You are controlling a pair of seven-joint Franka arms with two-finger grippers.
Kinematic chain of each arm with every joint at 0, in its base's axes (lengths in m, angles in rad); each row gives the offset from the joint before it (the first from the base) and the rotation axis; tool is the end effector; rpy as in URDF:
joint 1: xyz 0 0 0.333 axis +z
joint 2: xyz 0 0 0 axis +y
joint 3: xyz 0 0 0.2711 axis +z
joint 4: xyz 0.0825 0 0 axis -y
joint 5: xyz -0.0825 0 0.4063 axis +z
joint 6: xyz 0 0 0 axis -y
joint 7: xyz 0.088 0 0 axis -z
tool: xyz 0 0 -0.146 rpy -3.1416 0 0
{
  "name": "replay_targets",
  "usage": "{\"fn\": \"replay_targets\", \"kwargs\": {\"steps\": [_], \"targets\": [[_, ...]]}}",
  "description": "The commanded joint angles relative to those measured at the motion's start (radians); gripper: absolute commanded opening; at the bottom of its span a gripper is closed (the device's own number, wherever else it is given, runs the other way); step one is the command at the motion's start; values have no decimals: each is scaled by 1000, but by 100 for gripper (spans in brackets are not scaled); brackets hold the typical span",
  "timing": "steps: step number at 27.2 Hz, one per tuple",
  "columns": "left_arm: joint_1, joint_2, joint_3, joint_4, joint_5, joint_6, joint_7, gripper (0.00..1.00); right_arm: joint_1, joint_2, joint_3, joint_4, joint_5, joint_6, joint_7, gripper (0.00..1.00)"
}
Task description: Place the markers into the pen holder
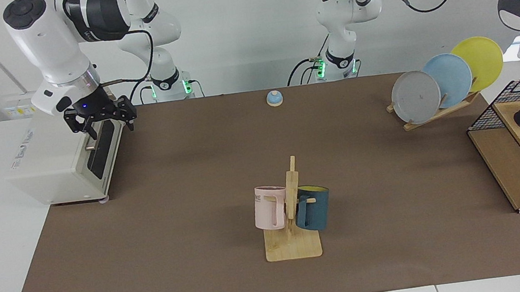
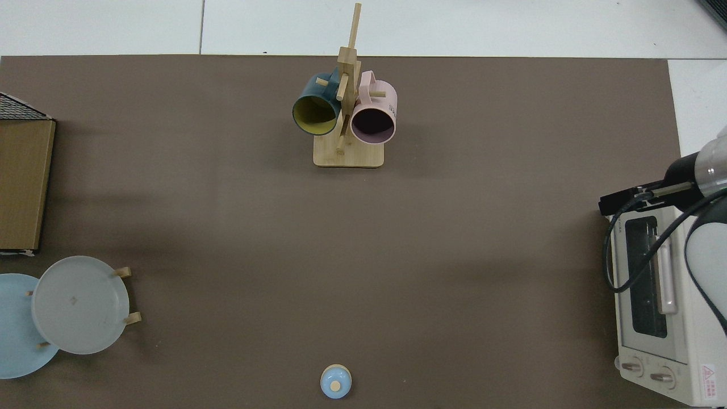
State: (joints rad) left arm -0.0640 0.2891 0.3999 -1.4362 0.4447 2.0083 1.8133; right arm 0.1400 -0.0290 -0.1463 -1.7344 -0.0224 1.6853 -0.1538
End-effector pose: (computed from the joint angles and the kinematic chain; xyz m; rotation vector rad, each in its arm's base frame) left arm 0.6513 0.2401 0.5004 -1.7673 1.8935 0.4410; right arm 0.5734 -0.0072 0.4857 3.1163 0.2348 -0.0340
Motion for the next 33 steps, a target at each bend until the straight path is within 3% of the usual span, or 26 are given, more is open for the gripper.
{"fn": "replay_targets", "kwargs": {"steps": [1,9,18,24,28,33], "targets": [[-4,-7,-61,16,-24,-28,-15,100,-7,-23,5,-24,15,2,16,100],[-45,-53,-81,-55,-132,-62,-202,100,-7,-23,5,-24,15,2,16,100],[-43,-149,-231,-205,-161,-163,-653,100,-7,-22,5,-24,15,2,16,100],[-17,-197,-360,-273,-237,-226,-1052,100,-7,-22,5,-24,15,2,16,100],[32,-214,-444,-305,-326,-237,-1235,100,-7,-22,5,-24,15,2,16,100],[81,-219,-559,-313,-337,-235,-1532,100,-7,-22,5,-24,15,2,16,100]]}}
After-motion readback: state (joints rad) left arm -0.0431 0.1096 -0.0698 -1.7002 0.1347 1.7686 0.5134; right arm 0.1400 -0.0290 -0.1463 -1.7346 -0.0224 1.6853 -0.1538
